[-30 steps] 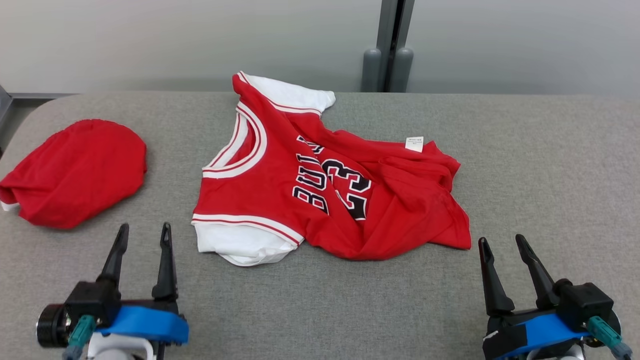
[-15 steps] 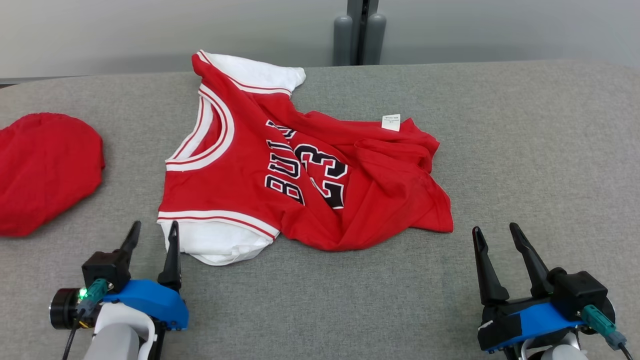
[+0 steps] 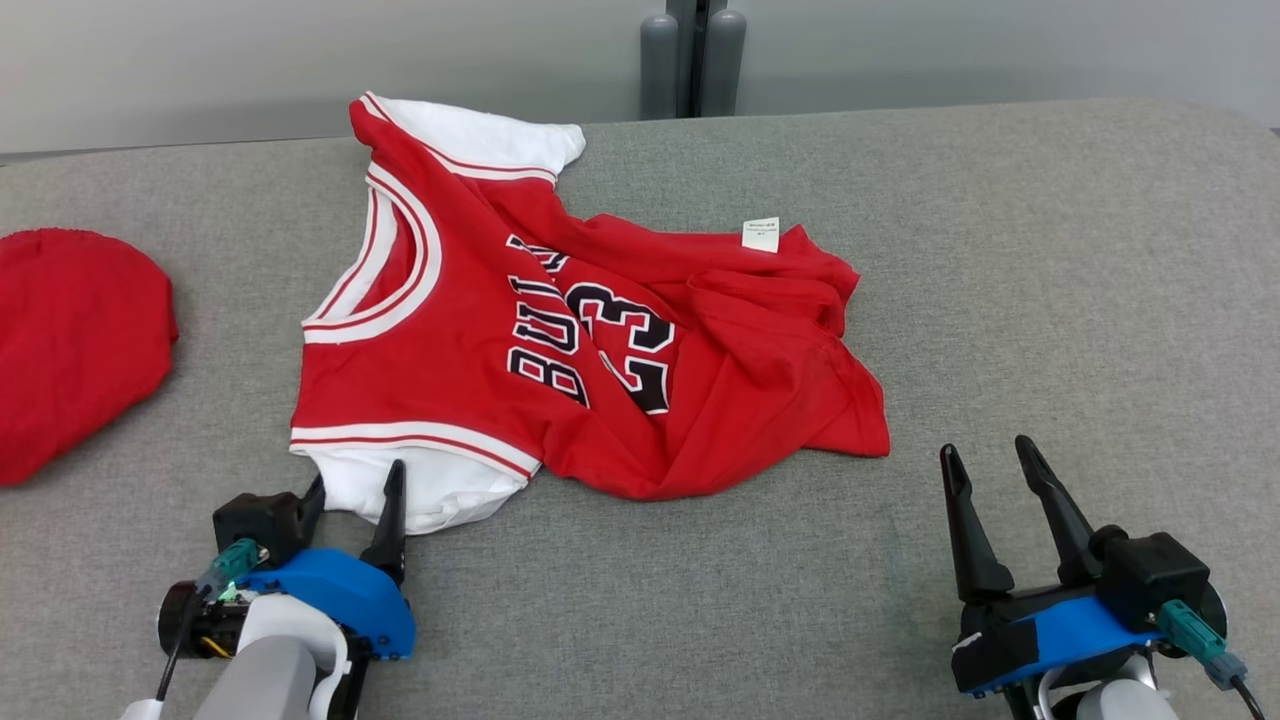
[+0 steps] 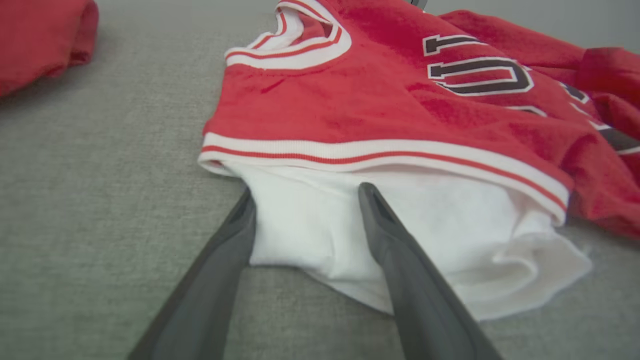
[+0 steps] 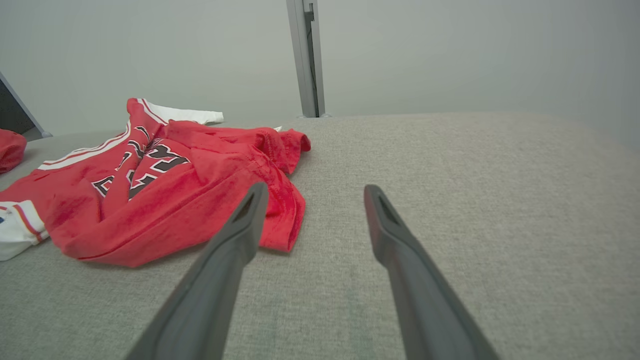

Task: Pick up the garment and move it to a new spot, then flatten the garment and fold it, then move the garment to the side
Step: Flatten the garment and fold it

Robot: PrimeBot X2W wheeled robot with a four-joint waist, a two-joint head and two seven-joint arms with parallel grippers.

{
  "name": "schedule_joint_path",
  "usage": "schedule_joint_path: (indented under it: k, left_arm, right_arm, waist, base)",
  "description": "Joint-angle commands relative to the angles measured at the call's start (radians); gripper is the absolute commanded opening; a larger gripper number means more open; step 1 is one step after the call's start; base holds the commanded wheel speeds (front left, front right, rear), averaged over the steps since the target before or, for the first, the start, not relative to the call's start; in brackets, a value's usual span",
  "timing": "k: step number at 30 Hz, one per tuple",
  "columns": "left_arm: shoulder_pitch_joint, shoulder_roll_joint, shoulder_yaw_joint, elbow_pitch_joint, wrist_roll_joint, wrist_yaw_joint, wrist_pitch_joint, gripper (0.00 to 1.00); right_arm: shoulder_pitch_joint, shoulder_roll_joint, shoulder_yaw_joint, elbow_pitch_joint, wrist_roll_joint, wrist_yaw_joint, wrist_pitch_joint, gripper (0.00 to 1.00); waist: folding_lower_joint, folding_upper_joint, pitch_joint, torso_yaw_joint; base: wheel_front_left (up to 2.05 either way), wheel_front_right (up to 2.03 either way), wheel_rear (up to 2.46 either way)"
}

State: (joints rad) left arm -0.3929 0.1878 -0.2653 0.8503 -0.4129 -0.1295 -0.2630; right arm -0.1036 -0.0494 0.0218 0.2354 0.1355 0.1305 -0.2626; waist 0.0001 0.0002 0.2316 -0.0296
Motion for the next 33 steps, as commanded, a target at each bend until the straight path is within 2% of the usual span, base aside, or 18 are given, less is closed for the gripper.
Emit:
schedule_joint_path:
  k: [1,2,3,5,10,18,21,27,33]
  left_arm:
    - [-0.014,0.011,-0.023,0.026,-0.028,-0.001,0.000,1.00]
    - [-0.017,0.006,-0.038,0.041,-0.043,-0.001,0.011,0.90]
    - [-0.024,0.008,-0.055,0.049,-0.056,-0.001,0.011,0.47]
    - [-0.033,0.014,-0.080,0.059,-0.089,-0.001,0.007,0.00]
    - [-0.035,0.032,-0.125,0.000,-0.142,-0.001,-0.003,0.00]
    - [0.098,0.040,-0.072,-0.246,-0.120,-0.002,-0.003,0.00]
    - [0.143,0.034,-0.059,-0.299,-0.111,0.002,-0.003,0.00]
    - [0.291,0.031,-0.043,-0.451,-0.103,0.036,-0.003,0.00]
    - [0.441,0.051,-0.019,-0.611,-0.127,0.111,0.044,0.00]
  right_arm:
    - [-0.009,-0.002,0.001,0.002,-0.007,0.000,-0.003,1.00]
    - [-0.008,-0.002,0.002,0.002,-0.007,0.000,-0.003,1.00]
    - [-0.006,-0.002,0.002,0.003,-0.007,0.000,-0.003,1.00]
    - [-0.005,-0.002,-0.001,0.002,-0.004,0.000,-0.003,1.00]
    - [0.008,-0.002,-0.010,0.003,0.005,0.000,-0.003,1.00]
    - [0.048,-0.002,-0.013,0.011,0.025,0.000,-0.003,1.00]
    - [0.052,-0.002,-0.016,0.012,0.029,0.000,-0.003,1.00]
    - [0.061,-0.002,-0.034,0.008,0.039,0.000,-0.003,1.00]
    - [0.067,-0.002,-0.052,0.016,0.045,0.000,-0.003,1.00]
  waist:
    - [-0.0001,-0.0002,-0.002,-0.002]
    - [-0.0001,-0.0002,-0.004,-0.002]
    - [-0.0001,-0.0002,-0.004,-0.002]
    - [-0.0001,-0.0002,-0.008,0.000]
    - [-0.0001,-0.0002,-0.032,0.016]
    - [-0.0001,-0.0002,-0.084,0.079]
    - [-0.0001,-0.0002,-0.089,0.098]
    - [-0.0001,-0.0002,-0.089,0.151]
    - [-0.0001,-0.0002,-0.088,0.188]
  base:
    - [0.00,0.00,0.00]
    - [0.00,0.00,0.00]
    - [0.00,0.00,0.00]
    - [0.00,0.00,0.00]
    - [0.00,0.00,0.00]
    - [0.00,0.00,0.00]
    - [0.00,0.00,0.00]
    - [0.00,0.00,0.00]
    - [0.00,0.00,0.00]
